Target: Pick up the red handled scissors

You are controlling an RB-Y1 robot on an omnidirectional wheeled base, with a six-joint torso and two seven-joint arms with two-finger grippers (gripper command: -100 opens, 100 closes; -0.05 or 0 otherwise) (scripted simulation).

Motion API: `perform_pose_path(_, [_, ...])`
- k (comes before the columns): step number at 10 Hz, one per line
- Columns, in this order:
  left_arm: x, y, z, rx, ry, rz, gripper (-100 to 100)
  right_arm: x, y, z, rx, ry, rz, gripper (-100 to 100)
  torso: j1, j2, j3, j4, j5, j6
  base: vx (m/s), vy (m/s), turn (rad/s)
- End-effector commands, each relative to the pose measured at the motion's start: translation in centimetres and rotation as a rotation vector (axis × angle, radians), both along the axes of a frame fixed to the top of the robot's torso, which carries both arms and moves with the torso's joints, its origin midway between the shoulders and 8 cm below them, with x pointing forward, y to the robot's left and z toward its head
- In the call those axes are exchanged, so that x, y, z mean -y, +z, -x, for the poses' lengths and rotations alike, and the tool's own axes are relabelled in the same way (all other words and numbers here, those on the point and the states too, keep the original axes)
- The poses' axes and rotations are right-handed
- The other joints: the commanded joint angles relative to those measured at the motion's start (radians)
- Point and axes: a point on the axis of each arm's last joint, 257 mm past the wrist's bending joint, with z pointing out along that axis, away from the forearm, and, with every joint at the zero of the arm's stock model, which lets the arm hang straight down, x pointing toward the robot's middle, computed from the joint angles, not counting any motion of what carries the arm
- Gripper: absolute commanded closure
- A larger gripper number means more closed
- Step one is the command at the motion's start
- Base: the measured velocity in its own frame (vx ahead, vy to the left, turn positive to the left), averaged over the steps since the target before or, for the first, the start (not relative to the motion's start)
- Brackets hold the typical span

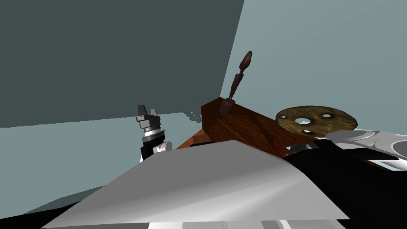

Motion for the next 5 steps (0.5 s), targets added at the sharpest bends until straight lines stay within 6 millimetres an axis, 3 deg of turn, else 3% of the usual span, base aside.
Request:
perform_pose_path(1, [0.0,0.0,0.0,0.0,0.0,0.0,0,-0.2,-1.0,0.9,0.003,-0.008,0.0,-100,0.0,0.0,0.0,0.0,0.0,0.0,0.014,-0.014,0.081])
perform_pose_path(4, [0.0,0.0,0.0,0.0,0.0,0.0,0,-0.5,-2.6,2.2,0.006,-0.021,-0.001,-100,0.001,0.004,0.002,0.001,0.0,0.0,0.004,-0.015,0.043])
perform_pose_path(5, [0.0,0.0,0.0,0.0,0.0,0.0,0,-0.5,-2.2,2.0,0.005,-0.019,-0.002,-100,0.001,0.004,0.002,0.001,0.0,0.0,0.001,-0.006,0.006])
